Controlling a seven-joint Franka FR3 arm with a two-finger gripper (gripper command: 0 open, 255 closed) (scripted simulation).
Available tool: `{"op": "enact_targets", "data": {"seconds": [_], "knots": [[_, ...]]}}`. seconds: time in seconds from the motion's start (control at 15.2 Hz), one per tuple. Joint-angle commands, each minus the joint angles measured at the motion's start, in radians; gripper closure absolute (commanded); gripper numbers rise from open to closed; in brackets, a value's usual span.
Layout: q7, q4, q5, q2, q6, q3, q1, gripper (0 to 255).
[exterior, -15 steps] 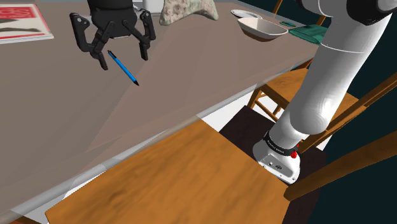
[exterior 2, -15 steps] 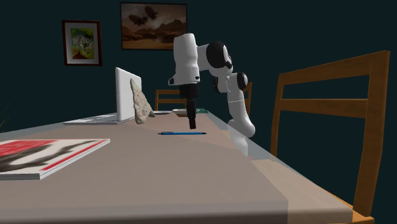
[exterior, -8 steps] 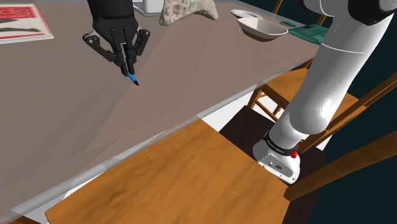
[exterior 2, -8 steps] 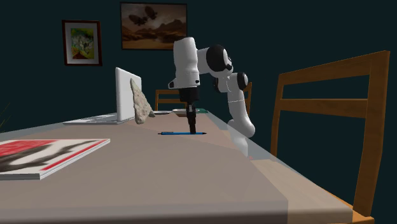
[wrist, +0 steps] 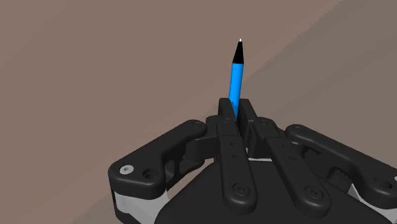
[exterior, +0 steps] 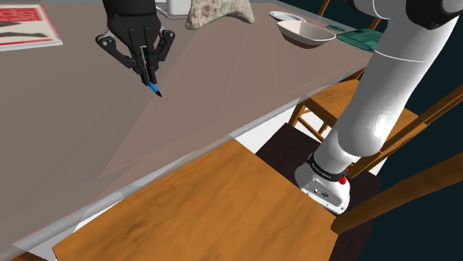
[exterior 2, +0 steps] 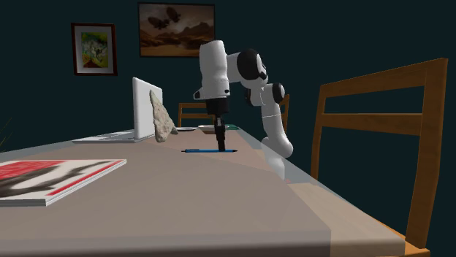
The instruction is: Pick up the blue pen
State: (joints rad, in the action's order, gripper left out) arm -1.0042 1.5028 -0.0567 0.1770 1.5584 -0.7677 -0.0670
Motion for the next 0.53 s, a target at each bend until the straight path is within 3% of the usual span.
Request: {"op": "enact_targets", "data": {"seconds": [0.0,0.46], "knots": [[-0.004,-0.030,-0.005,0.008,-0.024,-0.001,-0.005,255],[-0.024,-0.169,-0.032,0.047,-0.133,-0.006,-0.033,255]]}}
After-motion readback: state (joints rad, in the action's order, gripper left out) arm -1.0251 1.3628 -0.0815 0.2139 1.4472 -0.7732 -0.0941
